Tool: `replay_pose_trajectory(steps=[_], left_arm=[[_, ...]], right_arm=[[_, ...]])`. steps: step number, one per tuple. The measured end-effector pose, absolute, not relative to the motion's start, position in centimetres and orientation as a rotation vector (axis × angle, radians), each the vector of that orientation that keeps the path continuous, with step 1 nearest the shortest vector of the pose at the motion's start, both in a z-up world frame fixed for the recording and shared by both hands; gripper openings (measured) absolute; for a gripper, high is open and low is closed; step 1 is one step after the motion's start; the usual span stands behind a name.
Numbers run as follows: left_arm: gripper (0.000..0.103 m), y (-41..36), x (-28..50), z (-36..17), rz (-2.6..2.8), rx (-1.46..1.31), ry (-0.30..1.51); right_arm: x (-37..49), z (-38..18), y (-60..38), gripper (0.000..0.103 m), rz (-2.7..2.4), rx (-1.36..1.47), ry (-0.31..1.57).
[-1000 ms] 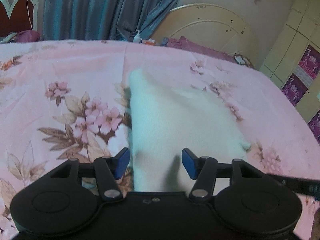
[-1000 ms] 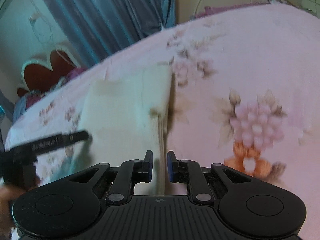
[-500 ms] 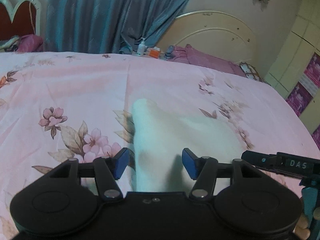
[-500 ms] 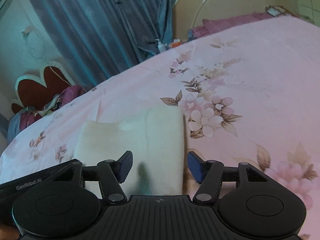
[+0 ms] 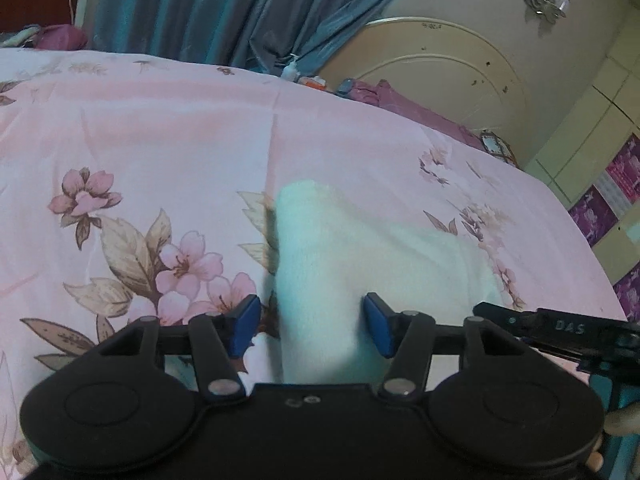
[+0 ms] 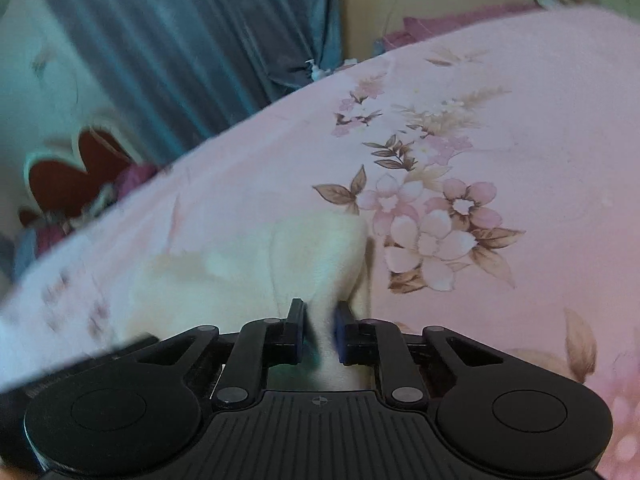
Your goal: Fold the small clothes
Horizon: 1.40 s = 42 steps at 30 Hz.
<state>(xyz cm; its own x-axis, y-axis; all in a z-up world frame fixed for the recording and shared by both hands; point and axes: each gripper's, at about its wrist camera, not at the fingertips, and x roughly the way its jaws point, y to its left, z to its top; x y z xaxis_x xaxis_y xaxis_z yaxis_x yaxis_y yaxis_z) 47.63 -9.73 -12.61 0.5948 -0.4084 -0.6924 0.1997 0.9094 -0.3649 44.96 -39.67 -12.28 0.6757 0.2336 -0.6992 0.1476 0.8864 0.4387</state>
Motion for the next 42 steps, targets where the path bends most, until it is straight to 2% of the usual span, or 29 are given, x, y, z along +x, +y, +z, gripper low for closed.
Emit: replay_pose_trajectory(steps=[5, 11, 12, 14, 15, 16, 17, 19, 20, 21, 22, 28, 29, 31, 33, 34, 36, 37, 42], left_arm=[[0.056, -10.3, 48.5, -11.3, -0.327, -0.265, 0.857], [0.064, -10.1, 50.5, -12.1, -0.277, -0.342, 0.864], [0.064, -10.0, 50.8, -12.2, -0.272, -0.354, 0.865], [0.067, -10.0, 51.1, -12.5, -0.266, -0.354, 0.86], [0.067, -10.0, 51.2, -12.8, -0.263, -0.347, 0.858], [0.063, -9.9, 51.2, -13.0, -0.264, -0.337, 0.854], [0.062, -10.0, 51.1, -13.2, -0.264, -0.324, 0.843], [0.056, -10.1, 50.9, -13.2, -0.261, -0.304, 0.827], [0.052, -10.2, 50.8, -13.2, -0.262, -0.306, 0.821], [0.045, -10.2, 50.7, -13.0, -0.266, -0.313, 0.816], [0.043, -10.4, 50.6, -12.9, -0.271, -0.314, 0.81], [0.05, -10.7, 51.0, -13.1, -0.256, -0.292, 0.82], [0.054, -10.7, 50.9, -12.9, -0.254, -0.282, 0.822], [0.068, -10.4, 50.6, -12.5, -0.236, -0.273, 0.82], [0.07, -10.0, 50.2, -12.3, -0.228, -0.274, 0.819], [0.071, -9.8, 50.0, -12.2, -0.227, -0.277, 0.82], [0.072, -9.6, 49.5, -11.9, -0.223, -0.272, 0.819], [0.073, -9.6, 49.3, -11.7, -0.223, -0.266, 0.817], [0.073, -9.8, 47.7, -10.7, -0.233, -0.226, 0.805]], right_arm=[[45.3, -10.7, -39.6, 0.015, -0.008, 0.444, 0.771], [47.1, -11.1, -39.5, 0.018, 0.012, 0.455, 0.794], [47.3, -11.2, -39.6, 0.024, 0.007, 0.47, 0.791], [47.6, -11.4, -39.7, 0.067, -0.006, 0.497, 0.778], [47.8, -11.5, -39.6, 0.067, -0.006, 0.497, 0.777], [48.1, -11.7, -39.4, 0.061, -0.008, 0.479, 0.791], [48.3, -11.9, -39.3, 0.038, -0.002, 0.47, 0.798], [48.4, -12.2, -39.3, 0.034, 0.005, 0.474, 0.795], [48.4, -12.1, -39.2, 0.021, 0.001, 0.457, 0.788], [48.3, -11.9, -39.1, 0.013, -0.01, 0.429, 0.781], [48.4, -12.0, -39.1, 0.012, -0.013, 0.414, 0.78], [48.6, -12.6, -39.2, 0.013, -0.035, 0.386, 0.796], [48.4, -12.4, -39.3, 0.013, -0.029, 0.391, 0.791], [47.7, -11.8, -39.7, 0.013, -0.025, 0.404, 0.779], [47.1, -11.2, -39.9, 0.013, -0.02, 0.424, 0.77], [46.7, -11.0, -40.1, 0.016, -0.017, 0.436, 0.764], [45.9, -10.6, -40.2, 0.036, -0.013, 0.455, 0.758], [45.5, -10.3, -40.2, 0.054, -0.015, 0.46, 0.751], [43.4, -9.2, -39.5, 0.056, 0.011, 0.436, 0.742]])
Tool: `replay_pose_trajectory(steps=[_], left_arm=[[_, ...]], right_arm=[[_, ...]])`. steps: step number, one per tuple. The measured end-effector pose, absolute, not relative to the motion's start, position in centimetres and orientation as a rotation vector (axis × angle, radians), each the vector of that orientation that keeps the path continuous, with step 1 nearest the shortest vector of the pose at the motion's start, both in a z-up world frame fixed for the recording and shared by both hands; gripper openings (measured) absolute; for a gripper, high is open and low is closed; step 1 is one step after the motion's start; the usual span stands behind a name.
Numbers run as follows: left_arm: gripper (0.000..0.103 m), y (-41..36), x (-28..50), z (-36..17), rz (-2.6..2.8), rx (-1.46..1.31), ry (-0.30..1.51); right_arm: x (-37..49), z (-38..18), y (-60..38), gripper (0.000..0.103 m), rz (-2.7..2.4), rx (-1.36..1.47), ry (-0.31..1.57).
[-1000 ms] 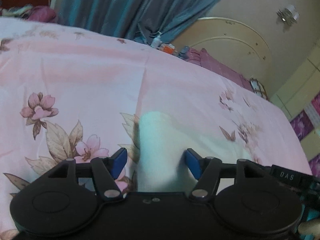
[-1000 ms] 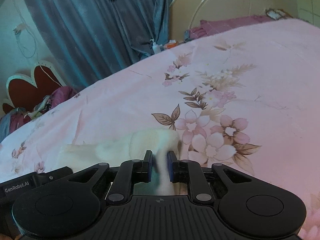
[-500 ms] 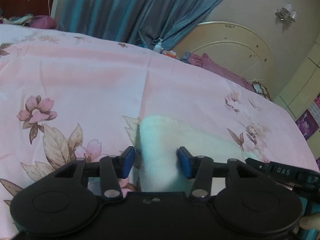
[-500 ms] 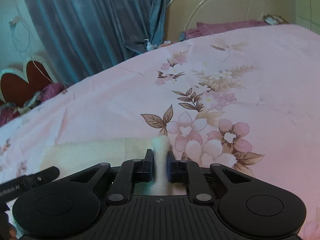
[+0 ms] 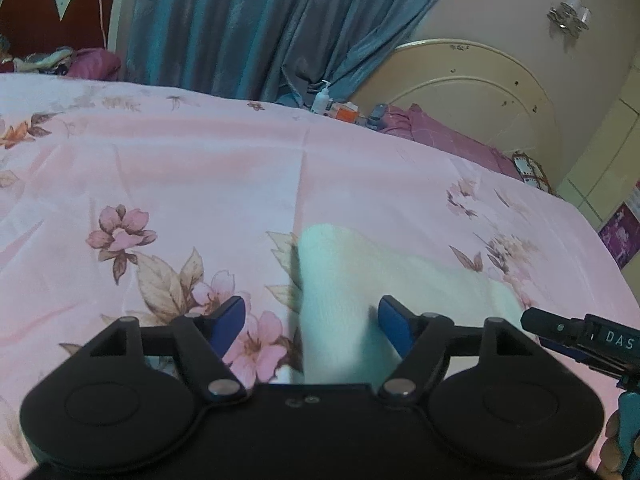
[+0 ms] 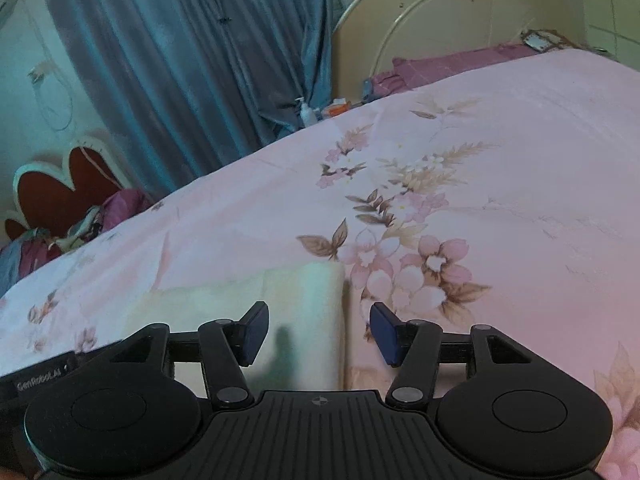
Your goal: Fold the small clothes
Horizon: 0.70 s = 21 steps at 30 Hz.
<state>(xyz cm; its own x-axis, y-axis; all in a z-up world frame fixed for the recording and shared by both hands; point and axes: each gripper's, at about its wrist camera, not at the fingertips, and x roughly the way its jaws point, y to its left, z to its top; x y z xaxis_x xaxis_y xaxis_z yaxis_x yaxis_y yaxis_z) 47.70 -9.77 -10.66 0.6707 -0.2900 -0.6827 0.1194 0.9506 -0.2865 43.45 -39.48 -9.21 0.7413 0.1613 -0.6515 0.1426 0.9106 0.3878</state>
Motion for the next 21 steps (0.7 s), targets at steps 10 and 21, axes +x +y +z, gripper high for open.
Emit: replay_pose_trajectory(steps=[10, 21], left_arm=[[0.073, -10.0, 43.4, -10.7, -0.249, -0.189, 0.804], [0.071, -10.0, 43.3, -11.8, -0.23, -0.212, 0.837]], right_arm=[[39.7, -10.4, -37.3, 0.039, 0.072, 0.352, 0.806], [39.6, -11.3, -38.0, 0.034, 0.034, 0.354, 0.813]])
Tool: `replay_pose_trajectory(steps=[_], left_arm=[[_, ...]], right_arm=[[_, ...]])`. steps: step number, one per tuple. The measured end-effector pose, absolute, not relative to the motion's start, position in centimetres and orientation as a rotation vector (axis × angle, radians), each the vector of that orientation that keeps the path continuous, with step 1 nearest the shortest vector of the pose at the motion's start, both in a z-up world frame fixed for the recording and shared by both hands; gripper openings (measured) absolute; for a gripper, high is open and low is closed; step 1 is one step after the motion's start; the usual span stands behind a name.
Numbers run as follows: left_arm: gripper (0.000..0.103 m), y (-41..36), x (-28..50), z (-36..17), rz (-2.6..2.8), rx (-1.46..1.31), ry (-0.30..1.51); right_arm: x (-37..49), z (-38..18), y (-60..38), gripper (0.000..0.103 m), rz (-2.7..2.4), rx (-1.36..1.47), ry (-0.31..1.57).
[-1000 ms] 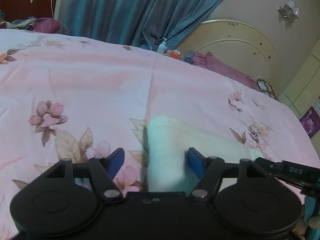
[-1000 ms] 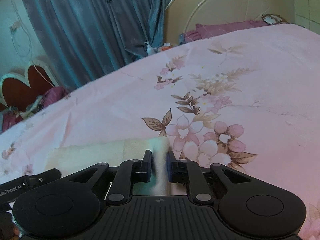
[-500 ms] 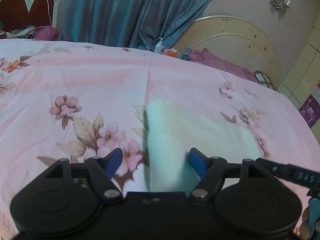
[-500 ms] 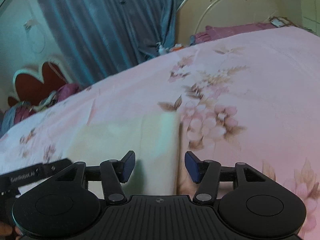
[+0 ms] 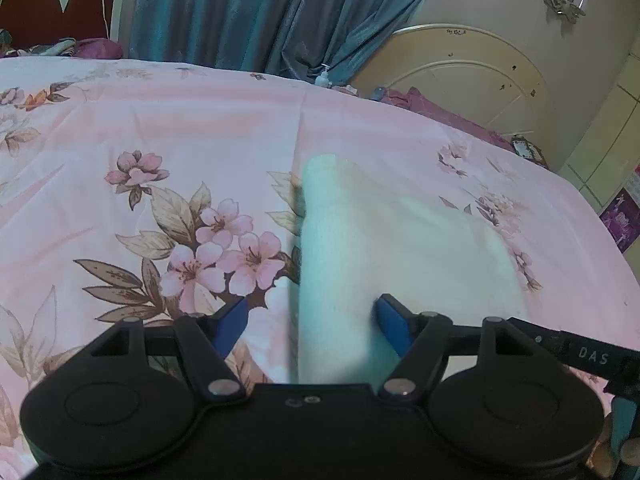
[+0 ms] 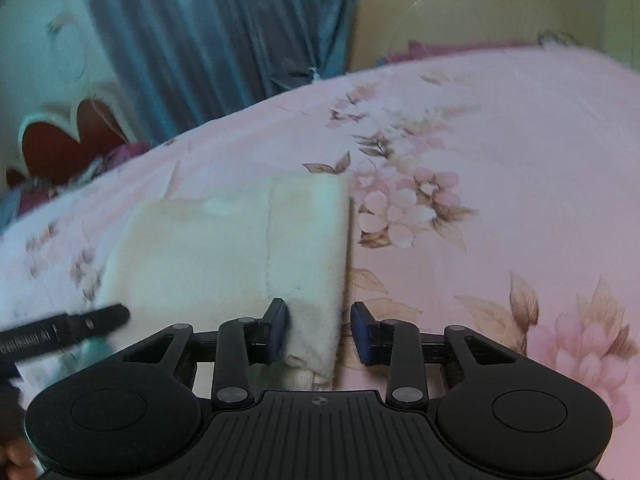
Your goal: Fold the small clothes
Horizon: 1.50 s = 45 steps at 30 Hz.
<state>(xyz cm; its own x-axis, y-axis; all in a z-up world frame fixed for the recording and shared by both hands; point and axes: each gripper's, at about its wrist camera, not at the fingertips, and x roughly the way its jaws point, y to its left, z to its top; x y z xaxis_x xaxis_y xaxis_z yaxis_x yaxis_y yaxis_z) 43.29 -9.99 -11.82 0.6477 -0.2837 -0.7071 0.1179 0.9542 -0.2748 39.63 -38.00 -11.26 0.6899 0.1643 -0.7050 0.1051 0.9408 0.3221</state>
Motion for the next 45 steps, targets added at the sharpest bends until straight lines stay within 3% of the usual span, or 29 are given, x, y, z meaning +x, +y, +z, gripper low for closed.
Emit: replay_pose_trajectory(steps=[10, 21, 23, 27, 28, 29, 31, 37, 38, 39, 40, 41, 42, 43, 44, 45], left_arm=[[0.072, -8.8, 39.9, -10.4, -0.235, -0.254, 0.826], [0.068, -8.7, 35.4, -12.2, -0.269, -0.231, 0.911], [0.065, -8.8, 34.8, -12.3, -0.276, -0.217, 0.903], [0.046, -9.1, 34.1, -12.4, -0.296, -0.233, 0.904], [0.04, -9.2, 33.9, -12.4, -0.308, -0.235, 0.905], [0.039, -9.4, 33.7, -12.4, -0.314, -0.235, 0.905], [0.036, -9.6, 33.2, -12.4, -0.314, -0.233, 0.901], [0.04, -9.8, 33.0, -12.5, -0.323, -0.229, 0.908], [0.042, -9.8, 33.2, -12.3, -0.324, -0.234, 0.92], [0.05, -9.7, 33.4, -12.2, -0.329, -0.24, 0.932], [0.065, -9.6, 33.7, -12.0, -0.333, -0.244, 0.941], [0.071, -9.5, 33.8, -11.7, -0.331, -0.245, 0.937], [0.075, -9.4, 33.8, -11.4, -0.324, -0.24, 0.921], [0.075, -9.3, 33.9, -11.0, -0.323, -0.236, 0.907], [0.076, -9.2, 34.0, -10.8, -0.326, -0.238, 0.898], [0.076, -9.0, 34.3, -10.6, -0.329, -0.247, 0.895]], right_arm=[[34.7, -9.3, -37.8, 0.034, 0.089, 0.382, 0.801], [29.7, -11.0, -36.6, 0.035, 0.135, 0.355, 0.871], [28.9, -11.2, -36.4, 0.035, 0.149, 0.346, 0.877], [28.0, -11.3, -36.0, 0.034, 0.161, 0.33, 0.878], [27.9, -11.3, -35.9, 0.018, 0.173, 0.325, 0.879], [27.6, -11.3, -35.8, 0.009, 0.183, 0.32, 0.881], [27.5, -11.1, -35.4, 0.009, 0.184, 0.282, 0.878], [28.0, -11.5, -36.6, 0.007, 0.175, 0.287, 0.9], [28.1, -11.2, -36.6, 0.007, 0.188, 0.271, 0.898], [28.1, -10.9, -36.7, 0.007, 0.192, 0.271, 0.892], [28.2, -10.6, -37.0, 0.009, 0.196, 0.288, 0.891], [28.2, -10.3, -37.4, 0.02, 0.195, 0.311, 0.884], [28.3, -10.0, -37.8, 0.031, 0.186, 0.332, 0.866], [28.4, -9.6, -38.1, 0.058, 0.171, 0.345, 0.843], [28.6, -9.3, -38.3, 0.065, 0.159, 0.35, 0.824], [28.9, -9.1, -38.4, 0.065, 0.16, 0.357, 0.817]])
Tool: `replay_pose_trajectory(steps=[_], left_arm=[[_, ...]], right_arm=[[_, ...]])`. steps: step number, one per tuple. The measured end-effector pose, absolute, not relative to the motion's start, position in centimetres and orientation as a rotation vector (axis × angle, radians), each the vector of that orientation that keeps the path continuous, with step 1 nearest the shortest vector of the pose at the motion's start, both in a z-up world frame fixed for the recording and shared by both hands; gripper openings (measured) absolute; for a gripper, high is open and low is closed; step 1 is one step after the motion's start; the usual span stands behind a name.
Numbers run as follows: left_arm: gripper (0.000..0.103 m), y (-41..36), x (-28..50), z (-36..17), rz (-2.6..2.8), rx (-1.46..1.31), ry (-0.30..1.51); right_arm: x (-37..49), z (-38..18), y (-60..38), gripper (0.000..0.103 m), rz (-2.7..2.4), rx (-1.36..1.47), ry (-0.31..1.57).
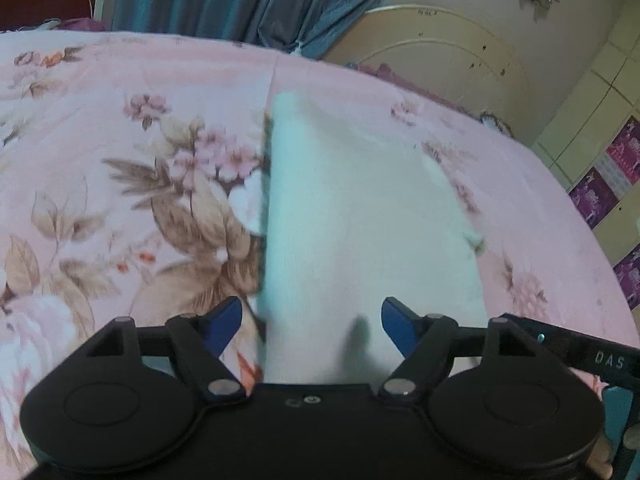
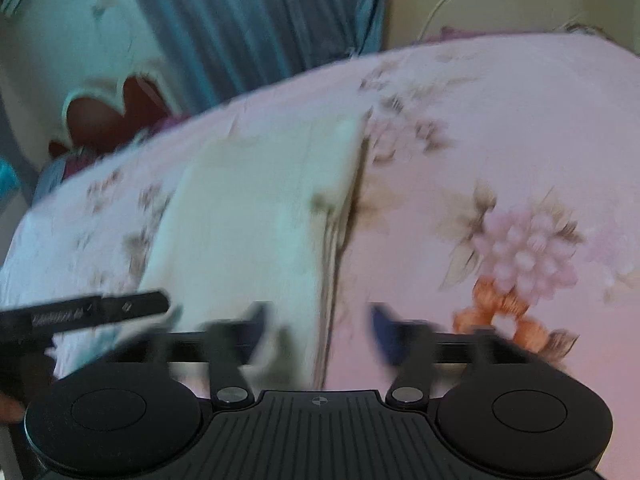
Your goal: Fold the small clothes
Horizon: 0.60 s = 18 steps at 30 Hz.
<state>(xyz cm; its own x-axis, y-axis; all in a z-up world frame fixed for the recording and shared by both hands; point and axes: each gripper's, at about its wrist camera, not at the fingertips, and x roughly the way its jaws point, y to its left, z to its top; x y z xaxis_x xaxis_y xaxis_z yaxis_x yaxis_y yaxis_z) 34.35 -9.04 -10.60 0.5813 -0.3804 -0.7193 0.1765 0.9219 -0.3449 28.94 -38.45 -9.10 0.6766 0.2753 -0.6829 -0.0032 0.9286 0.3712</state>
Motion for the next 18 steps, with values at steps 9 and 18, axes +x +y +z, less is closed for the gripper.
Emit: replay_pose_trajectory(steps=[9, 18], left_arm=[[0.076, -9.3, 38.9, -10.4, -0.32, -0.324, 0.893], [0.073, -10.0, 42.2, -11.9, -0.346, -0.355, 0.931]], right_arm=[[34.7, -9.6, -39.5, 0.065, 0.135, 0.53, 0.821], [38.9, -10.9, -39.4, 0.065, 0.108, 0.538, 0.837]])
